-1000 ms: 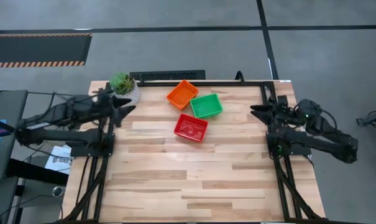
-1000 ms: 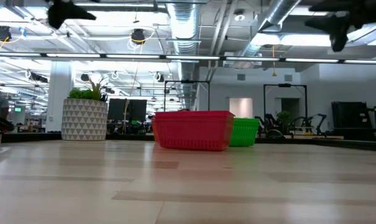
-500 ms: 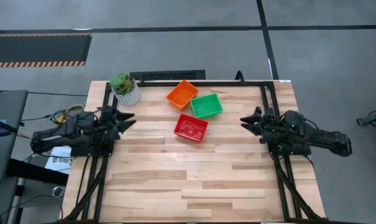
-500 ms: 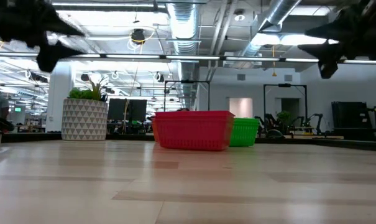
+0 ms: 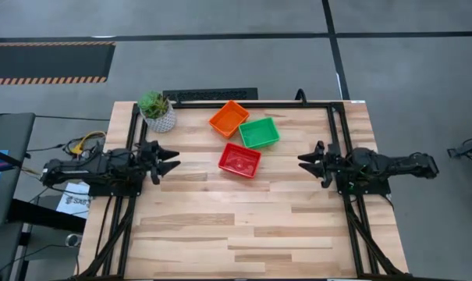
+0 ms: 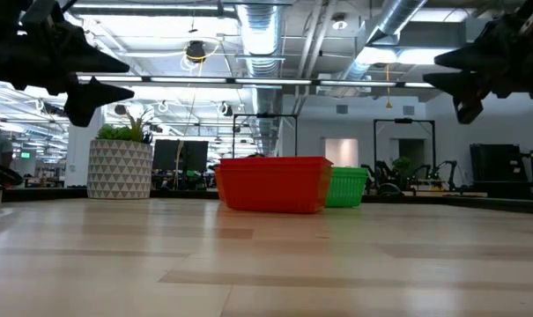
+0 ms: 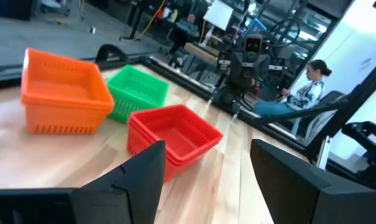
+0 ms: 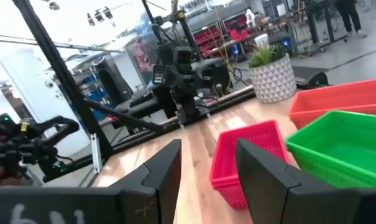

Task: Stack baskets by color
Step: Return to Home Position

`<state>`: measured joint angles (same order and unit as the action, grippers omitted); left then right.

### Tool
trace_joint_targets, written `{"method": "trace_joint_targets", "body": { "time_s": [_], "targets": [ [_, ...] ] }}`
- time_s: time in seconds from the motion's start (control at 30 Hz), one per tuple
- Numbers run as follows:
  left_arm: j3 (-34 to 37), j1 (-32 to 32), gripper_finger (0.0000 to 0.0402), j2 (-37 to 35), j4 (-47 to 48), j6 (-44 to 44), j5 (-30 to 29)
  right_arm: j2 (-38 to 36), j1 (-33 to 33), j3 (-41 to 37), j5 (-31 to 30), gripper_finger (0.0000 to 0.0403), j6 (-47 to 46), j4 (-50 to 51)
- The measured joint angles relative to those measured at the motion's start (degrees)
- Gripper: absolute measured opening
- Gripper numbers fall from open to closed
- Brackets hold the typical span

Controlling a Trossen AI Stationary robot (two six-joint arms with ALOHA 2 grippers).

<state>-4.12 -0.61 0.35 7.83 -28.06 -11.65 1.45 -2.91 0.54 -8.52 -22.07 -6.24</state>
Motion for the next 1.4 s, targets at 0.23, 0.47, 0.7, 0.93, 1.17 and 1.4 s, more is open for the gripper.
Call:
{"method": "trace_joint_targets", "body": {
  "time_s": [0.23, 0.47, 0.7, 0.93, 1.17, 1.4],
  "targets": [
    [0.5, 1.7, 0.0224, 0.0, -1.5, 2.0, -2.3, 0.0, -4.2, 0.0, -0.6, 0.0175, 0.3, 3.3],
    [0.5, 1.7, 0.0224, 0.0, -1.4, 0.6, -2.4, 1.3, -5.2, 0.0, -0.6, 0.0175, 4.6, 3.8],
    [0.5, 1.7, 0.0224, 0.0, -1.4, 0.5, -2.4, 1.3, -5.2, 0.0, -0.2, 0.0175, 8.9, 4.1],
    [0.5, 1.7, 0.0224, 0.0, -1.3, 0.5, -2.4, 1.3, -4.8, -0.1, -0.3, 0.0175, 11.0, 4.1],
    [0.5, 1.7, 0.0224, 0.0, -1.3, 0.4, -2.5, 1.3, -4.8, -0.1, -0.3, 0.0175, 11.0, 4.1],
    [0.5, 1.6, 0.0224, 0.0, -1.3, 0.4, -2.5, 1.3, -4.8, -0.1, -0.3, 0.0175, 11.0, 4.1]
  ]
}}
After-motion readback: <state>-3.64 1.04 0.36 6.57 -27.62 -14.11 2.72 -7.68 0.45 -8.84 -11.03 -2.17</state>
